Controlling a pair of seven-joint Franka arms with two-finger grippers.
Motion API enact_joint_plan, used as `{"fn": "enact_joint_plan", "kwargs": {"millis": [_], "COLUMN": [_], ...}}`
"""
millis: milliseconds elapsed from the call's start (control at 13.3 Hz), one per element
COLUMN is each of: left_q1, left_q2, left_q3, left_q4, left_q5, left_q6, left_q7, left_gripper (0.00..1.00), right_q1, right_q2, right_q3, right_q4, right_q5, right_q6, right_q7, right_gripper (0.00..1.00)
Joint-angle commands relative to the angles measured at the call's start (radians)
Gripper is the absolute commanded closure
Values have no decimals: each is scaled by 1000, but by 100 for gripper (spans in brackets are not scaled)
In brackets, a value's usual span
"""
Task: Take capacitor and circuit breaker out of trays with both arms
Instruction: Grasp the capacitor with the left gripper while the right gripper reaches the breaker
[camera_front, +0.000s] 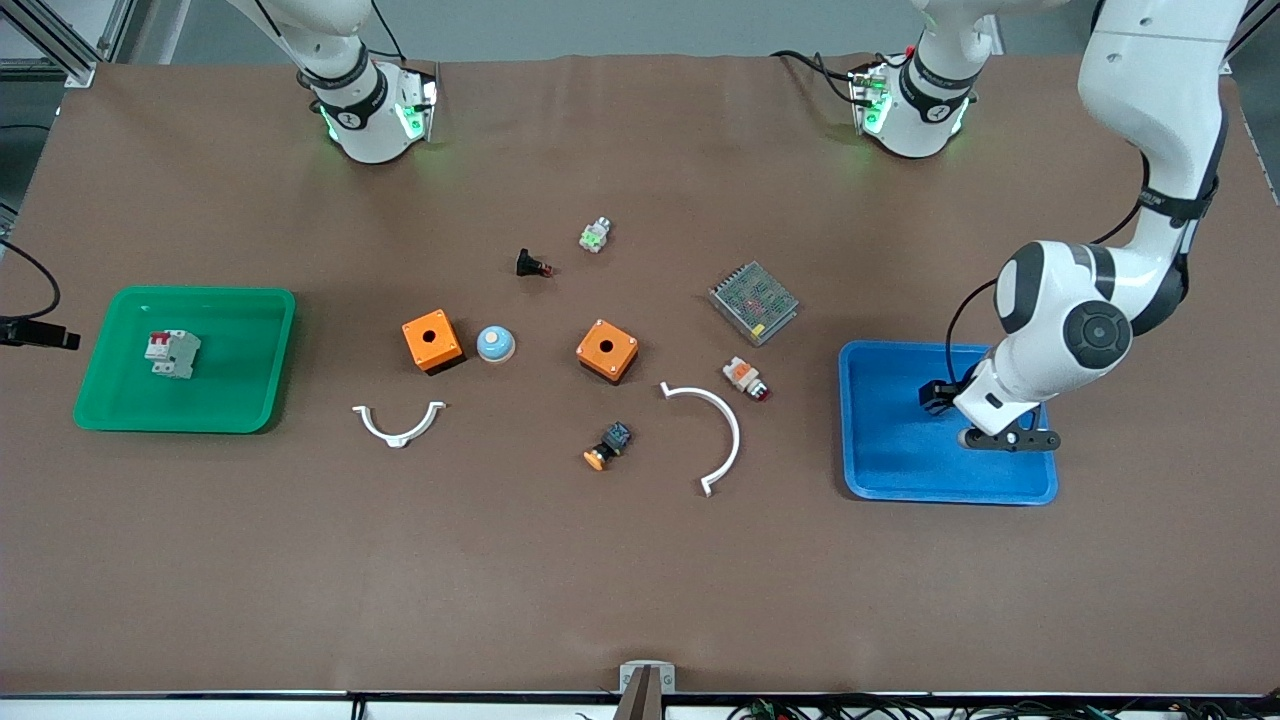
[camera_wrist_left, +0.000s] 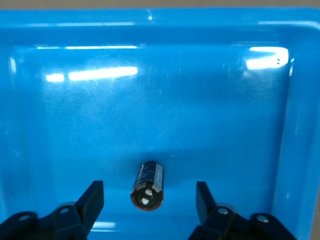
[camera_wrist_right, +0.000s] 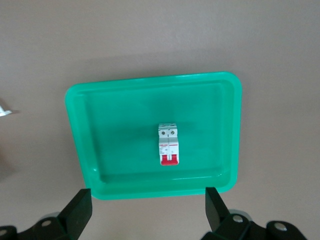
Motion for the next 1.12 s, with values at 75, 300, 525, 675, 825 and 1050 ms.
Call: {"fn": "enact_joint_plan", "kwargs": {"millis": [75,300,525,675,825,1050], "left_q1": [12,14,14,12,11,3], "left_q2": [40,52,63,63,57,-2], "left_q3": [-8,-6,-6,-6,-6,-11], "left_q4": [2,1,1,4,10,33], "left_q5": [11,13,13,13,13,13], "left_q6": [18,17,12,8,4,-64], "left_q7": [22,34,35,35,31,20], "left_gripper": [27,29,36,56,85,99], "right_q1": [-46,-69,-94,-97,-97,-97], "right_q2": [-34,-36,-34,-30,-25,13], "right_q3": [20,20,20,20,20,20], "right_q4": [-202,-308,-404,-453,-473,-477], "right_q5": [-11,-11,-11,-11,-9,9], "right_q6": [181,298,414,514,559,591], "right_q7": [-30,-71,-82,-87,-85,-85], "right_gripper": [0,1,1,1,1,2]}}
